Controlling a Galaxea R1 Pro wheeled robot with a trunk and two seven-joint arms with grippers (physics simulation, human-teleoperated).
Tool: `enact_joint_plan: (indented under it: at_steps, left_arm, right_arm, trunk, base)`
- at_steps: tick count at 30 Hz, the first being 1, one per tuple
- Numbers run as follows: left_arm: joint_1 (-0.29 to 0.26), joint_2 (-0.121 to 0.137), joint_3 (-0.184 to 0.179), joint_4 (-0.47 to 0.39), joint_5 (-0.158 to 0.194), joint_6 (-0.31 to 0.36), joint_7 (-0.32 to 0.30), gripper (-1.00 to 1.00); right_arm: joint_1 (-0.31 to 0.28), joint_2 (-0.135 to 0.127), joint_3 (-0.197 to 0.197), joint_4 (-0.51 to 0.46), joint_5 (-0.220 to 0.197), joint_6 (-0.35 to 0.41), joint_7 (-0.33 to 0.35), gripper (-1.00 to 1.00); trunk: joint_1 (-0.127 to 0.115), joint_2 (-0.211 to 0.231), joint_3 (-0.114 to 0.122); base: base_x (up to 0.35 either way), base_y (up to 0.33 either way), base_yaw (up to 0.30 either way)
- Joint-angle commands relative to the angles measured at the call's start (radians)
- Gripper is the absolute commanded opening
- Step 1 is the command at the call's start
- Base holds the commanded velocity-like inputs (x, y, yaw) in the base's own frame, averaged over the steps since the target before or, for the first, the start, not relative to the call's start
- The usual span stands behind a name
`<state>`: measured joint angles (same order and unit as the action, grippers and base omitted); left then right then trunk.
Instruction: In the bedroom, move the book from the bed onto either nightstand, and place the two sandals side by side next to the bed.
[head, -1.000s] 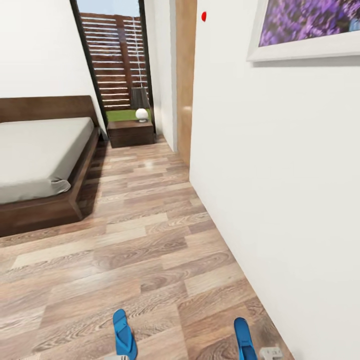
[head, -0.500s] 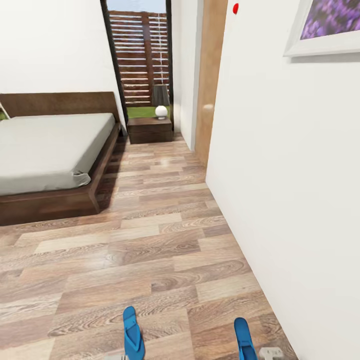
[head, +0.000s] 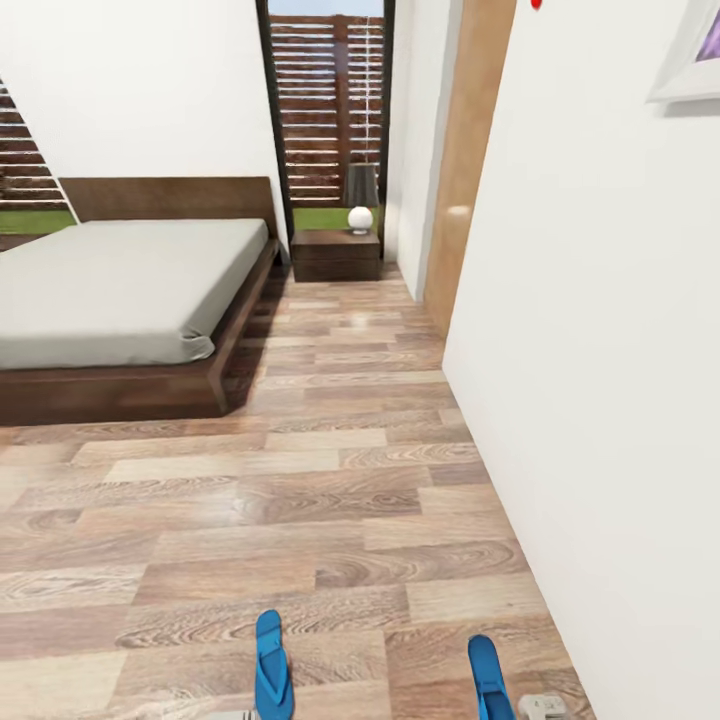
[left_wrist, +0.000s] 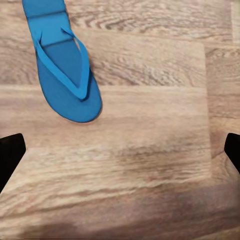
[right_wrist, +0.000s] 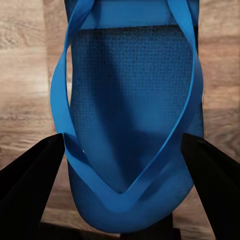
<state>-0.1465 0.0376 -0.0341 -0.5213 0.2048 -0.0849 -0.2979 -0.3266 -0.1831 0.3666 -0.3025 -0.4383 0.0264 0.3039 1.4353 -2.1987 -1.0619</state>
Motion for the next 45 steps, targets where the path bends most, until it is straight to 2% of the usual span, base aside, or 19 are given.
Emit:
enact_joint_plan:
  at_steps: [1, 29, 45]
  left_arm:
    - [-0.001, 0.001, -0.004, 0.001, 0.008, -0.003, -0.002, 1.00]
    - [-0.001, 0.001, -0.004, 0.001, 0.008, -0.003, -0.002, 1.00]
    - [-0.001, 0.001, -0.003, 0.001, 0.008, -0.003, -0.002, 1.00]
  right_arm:
    - [0.000, -0.001, 0.005, -0.001, -0.009, 0.003, 0.001, -1.00]
    - [0.000, -0.001, 0.005, 0.000, -0.008, 0.003, 0.001, -1.00]
    - [0.000, -0.001, 0.005, 0.000, -0.008, 0.003, 0.000, -1.00]
  trunk:
    - [0.000, 0.000, -0.002]
    - [0.000, 0.000, -0.025]
    - [0.000, 0.000, -0.027]
  base:
    - [0.006, -0.006, 0.241]
    - [0.060, -0.021, 0.238]
    - [0.027, -0.067, 0.020]
